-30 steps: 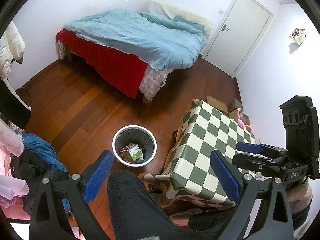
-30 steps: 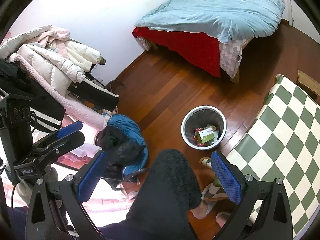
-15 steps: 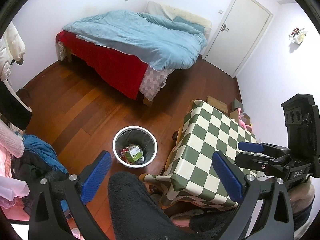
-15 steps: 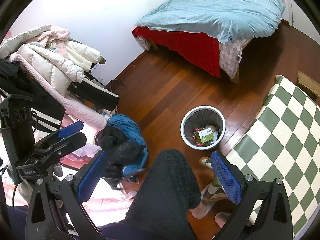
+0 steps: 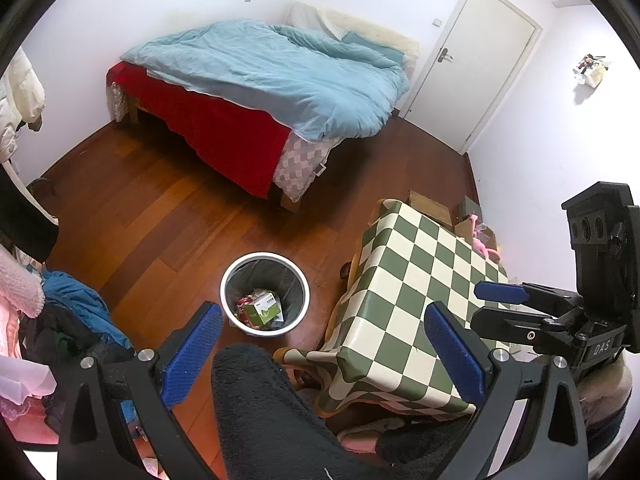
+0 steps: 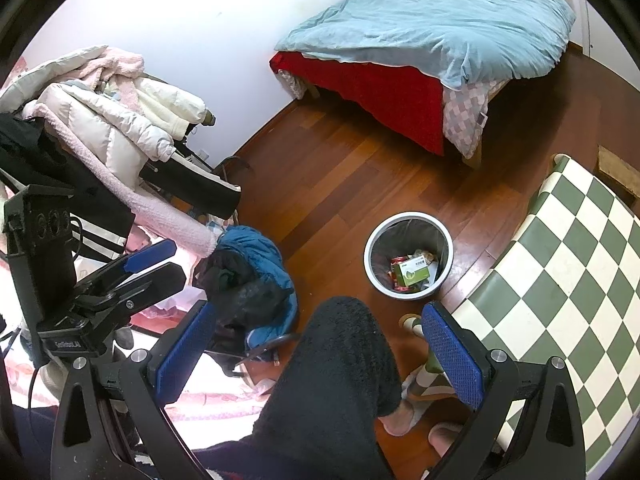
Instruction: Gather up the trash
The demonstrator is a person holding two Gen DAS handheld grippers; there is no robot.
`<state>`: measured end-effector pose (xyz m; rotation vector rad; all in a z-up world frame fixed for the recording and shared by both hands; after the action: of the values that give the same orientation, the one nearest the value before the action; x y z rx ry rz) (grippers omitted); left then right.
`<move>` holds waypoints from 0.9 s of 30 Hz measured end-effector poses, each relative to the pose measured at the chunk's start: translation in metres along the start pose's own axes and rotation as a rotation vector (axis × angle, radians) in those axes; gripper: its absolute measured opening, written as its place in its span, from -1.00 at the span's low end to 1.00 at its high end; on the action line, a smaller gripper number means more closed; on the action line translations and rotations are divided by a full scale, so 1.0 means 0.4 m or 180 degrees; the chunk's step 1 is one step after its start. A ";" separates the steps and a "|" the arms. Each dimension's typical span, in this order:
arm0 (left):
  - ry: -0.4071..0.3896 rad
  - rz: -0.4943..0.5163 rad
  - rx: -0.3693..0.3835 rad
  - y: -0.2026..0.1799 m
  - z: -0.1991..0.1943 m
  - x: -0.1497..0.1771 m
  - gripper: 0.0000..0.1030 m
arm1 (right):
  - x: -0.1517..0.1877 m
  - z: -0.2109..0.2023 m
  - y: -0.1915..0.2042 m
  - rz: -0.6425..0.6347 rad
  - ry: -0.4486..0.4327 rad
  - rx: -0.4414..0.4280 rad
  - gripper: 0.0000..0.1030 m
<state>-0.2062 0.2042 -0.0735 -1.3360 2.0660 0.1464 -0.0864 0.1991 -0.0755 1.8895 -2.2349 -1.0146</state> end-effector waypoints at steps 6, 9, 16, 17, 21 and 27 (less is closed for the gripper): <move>0.0007 0.0007 0.0022 -0.002 -0.003 -0.003 1.00 | 0.001 -0.008 0.008 -0.0030 0.0015 -0.0008 1.00; 0.0009 0.0010 0.0030 -0.004 -0.004 -0.004 1.00 | 0.003 -0.012 0.010 -0.0034 0.0018 -0.0013 1.00; -0.0005 0.0011 0.0036 -0.010 -0.009 -0.011 1.00 | 0.005 -0.014 0.014 -0.0050 0.0025 -0.0018 1.00; -0.0010 0.0014 0.0040 -0.013 -0.009 -0.013 1.00 | 0.005 -0.014 0.015 -0.0049 0.0023 -0.0018 1.00; -0.0016 0.0015 0.0043 -0.015 -0.012 -0.015 1.00 | 0.005 -0.016 0.018 -0.0057 0.0020 -0.0018 1.00; -0.0017 0.0016 0.0041 -0.014 -0.012 -0.014 1.00 | 0.007 -0.018 0.021 -0.0070 0.0032 -0.0027 1.00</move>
<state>-0.2022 0.2038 -0.0653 -1.3214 2.0628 0.1385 -0.0914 0.1939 -0.0668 1.9157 -2.2056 -1.0137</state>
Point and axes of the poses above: each gripper's, at about its wrist camera, not at the fingertips, and z roughly the way its jaws point, y to its left, x to its underside, the point moved 10 cm from there along z, roughly the way its jaws point, and after that the axes turned 5 degrees about z, right-handed, at the moved point
